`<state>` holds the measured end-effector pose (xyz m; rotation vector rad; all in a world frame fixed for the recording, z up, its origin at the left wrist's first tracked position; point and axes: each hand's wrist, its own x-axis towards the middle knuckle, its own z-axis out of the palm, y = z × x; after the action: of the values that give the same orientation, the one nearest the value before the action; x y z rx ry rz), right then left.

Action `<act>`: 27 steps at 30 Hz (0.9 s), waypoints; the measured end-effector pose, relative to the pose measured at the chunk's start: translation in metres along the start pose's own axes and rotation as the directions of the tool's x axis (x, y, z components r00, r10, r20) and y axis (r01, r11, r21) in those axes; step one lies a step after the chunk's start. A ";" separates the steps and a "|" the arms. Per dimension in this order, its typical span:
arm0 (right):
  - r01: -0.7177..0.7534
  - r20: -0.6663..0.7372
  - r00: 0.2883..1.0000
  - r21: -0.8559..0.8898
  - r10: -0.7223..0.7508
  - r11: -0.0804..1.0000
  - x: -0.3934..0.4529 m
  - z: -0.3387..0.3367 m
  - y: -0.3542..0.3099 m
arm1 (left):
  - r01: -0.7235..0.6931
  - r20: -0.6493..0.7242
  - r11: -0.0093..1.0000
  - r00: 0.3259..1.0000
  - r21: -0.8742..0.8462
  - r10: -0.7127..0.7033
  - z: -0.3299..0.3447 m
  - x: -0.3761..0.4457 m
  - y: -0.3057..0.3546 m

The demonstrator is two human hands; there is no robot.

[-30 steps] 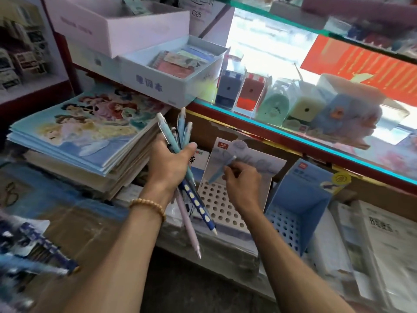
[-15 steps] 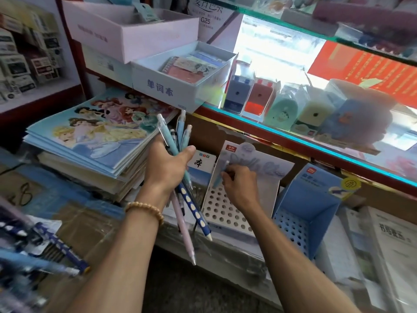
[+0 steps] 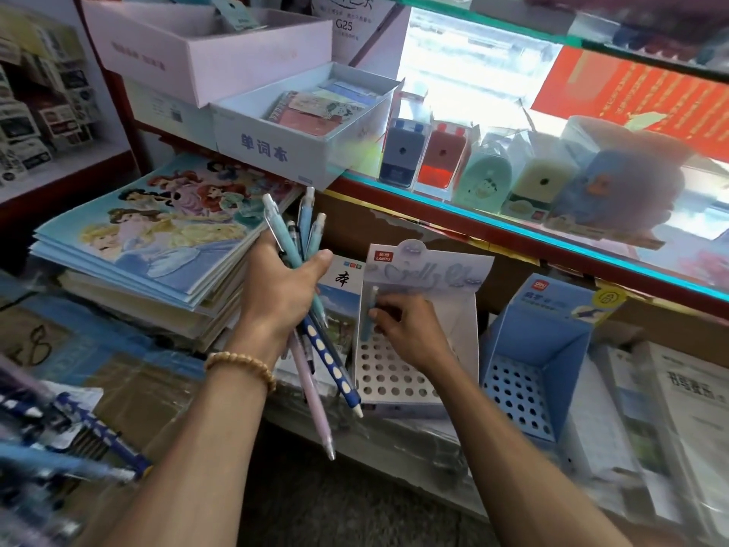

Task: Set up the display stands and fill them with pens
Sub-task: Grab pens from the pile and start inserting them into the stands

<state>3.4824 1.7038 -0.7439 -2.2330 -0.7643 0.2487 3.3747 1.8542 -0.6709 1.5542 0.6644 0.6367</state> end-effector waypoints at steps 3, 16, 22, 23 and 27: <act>-0.001 -0.010 1.000 0.016 0.001 1.000 -0.003 -0.001 0.002 | -0.012 -0.013 1.000 1.000 -0.016 0.012 0.004 -0.003 0.000; -0.086 0.177 0.983 0.263 0.040 0.961 -0.063 -0.062 -0.054 | 0.136 -0.252 0.951 0.945 -0.279 -0.209 0.021 -0.025 0.002; -0.287 0.334 0.929 0.378 0.160 0.880 -0.084 -0.069 -0.065 | 0.058 -0.460 0.888 0.839 -0.457 -0.292 0.028 -0.030 0.006; -0.322 0.344 0.922 0.420 0.180 0.848 -0.087 -0.071 -0.064 | 0.032 -0.490 0.886 0.823 -0.463 -0.286 0.029 -0.030 0.007; -0.339 0.315 0.933 0.620 0.171 0.708 -0.095 -0.071 -0.061 | -0.015 -0.541 0.878 0.793 -0.478 -0.281 0.030 -0.031 0.010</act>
<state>3.4065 1.6387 -0.6559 -1.6098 -0.3744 0.8104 3.3762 1.8101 -0.6639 0.8293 1.0030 1.1077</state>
